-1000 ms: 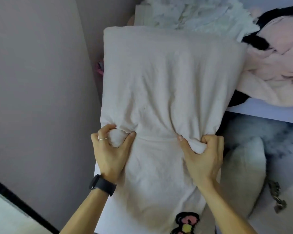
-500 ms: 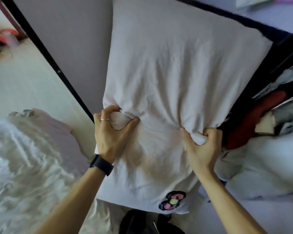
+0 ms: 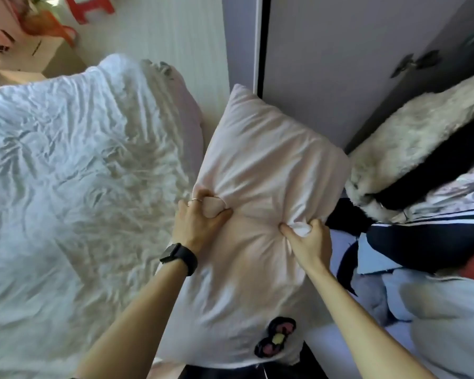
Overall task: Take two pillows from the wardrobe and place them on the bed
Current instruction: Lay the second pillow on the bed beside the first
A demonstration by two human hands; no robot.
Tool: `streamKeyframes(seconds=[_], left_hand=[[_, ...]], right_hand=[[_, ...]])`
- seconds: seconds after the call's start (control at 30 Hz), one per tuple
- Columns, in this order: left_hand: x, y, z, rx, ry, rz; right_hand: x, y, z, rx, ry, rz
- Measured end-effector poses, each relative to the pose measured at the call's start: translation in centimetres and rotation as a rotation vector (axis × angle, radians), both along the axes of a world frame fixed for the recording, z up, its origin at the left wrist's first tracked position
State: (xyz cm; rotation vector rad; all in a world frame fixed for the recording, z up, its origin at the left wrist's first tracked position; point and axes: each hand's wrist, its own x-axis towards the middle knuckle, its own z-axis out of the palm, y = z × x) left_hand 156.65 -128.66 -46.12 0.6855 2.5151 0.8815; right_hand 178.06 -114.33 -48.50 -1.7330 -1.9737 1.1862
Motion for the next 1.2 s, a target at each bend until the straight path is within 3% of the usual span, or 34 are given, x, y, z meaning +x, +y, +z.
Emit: streamKeyframes(seconds=[0.3, 0.53, 0.77, 0.97, 1.2], left_hand=[[-5.9, -18.1, 0.2, 0.065, -0.122, 0.631], [-3.1, -29.6, -0.7, 0.105, -0.151, 1.025], [6.5, -37.7, -2.9, 0.057, -0.233, 1.487], [15.9, -39.5, -3.9, 0.026, -0.248, 1.822], [22.6, -40.9, -4.3, 0.021, -0.250, 2.057]], right_hand=[[-17.0, -7.5, 0.9, 0.067, -0.042, 0.598], [-24.5, -16.6, 0.8, 0.109, -0.077, 0.976], [-26.8, -27.1, -1.5, 0.063, -0.133, 1.452], [-25.3, -34.2, -3.4, 0.014, -0.144, 1.779], [-22.1, -39.9, -4.4, -0.030, -0.188, 1.982]])
